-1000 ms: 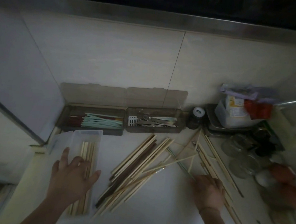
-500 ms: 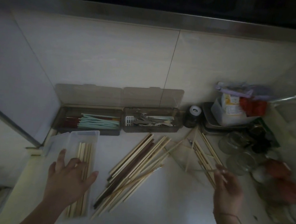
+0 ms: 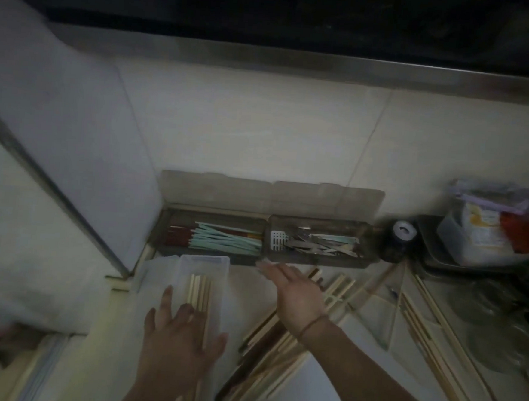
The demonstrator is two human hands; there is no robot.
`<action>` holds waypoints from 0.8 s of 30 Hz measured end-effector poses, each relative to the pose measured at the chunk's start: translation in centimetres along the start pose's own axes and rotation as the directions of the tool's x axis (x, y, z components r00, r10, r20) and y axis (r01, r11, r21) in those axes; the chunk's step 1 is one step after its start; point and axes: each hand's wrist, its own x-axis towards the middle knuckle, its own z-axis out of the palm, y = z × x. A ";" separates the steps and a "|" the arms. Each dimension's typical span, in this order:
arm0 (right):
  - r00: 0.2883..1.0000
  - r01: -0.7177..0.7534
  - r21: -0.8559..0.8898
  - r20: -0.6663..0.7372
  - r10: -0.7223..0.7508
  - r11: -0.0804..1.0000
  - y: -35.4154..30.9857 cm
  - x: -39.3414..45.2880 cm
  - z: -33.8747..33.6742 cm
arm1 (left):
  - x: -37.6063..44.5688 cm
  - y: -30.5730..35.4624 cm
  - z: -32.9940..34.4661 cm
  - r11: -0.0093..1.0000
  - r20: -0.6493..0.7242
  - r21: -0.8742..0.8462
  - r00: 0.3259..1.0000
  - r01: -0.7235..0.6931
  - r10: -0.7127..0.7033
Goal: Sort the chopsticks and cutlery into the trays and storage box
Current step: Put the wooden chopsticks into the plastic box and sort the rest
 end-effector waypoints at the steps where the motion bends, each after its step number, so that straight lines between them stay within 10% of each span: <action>1: 1.000 -0.011 0.020 0.016 0.011 1.000 -0.9 1.6 0.5 | 0.0 0.0 0.0 1.000 0.003 -0.012 1.000 0.001 -0.001; 16: 0.915 -0.016 0.235 0.396 -0.081 0.972 -3.6 15.0 9.3 | 0.7 -0.3 -0.1 0.997 0.028 -0.081 0.999 0.021 -0.019; 24: 0.985 -0.076 0.387 -0.112 0.129 0.919 -1.6 7.5 6.1 | 0.5 -0.2 -0.1 0.998 0.021 -0.067 1.000 -0.002 0.004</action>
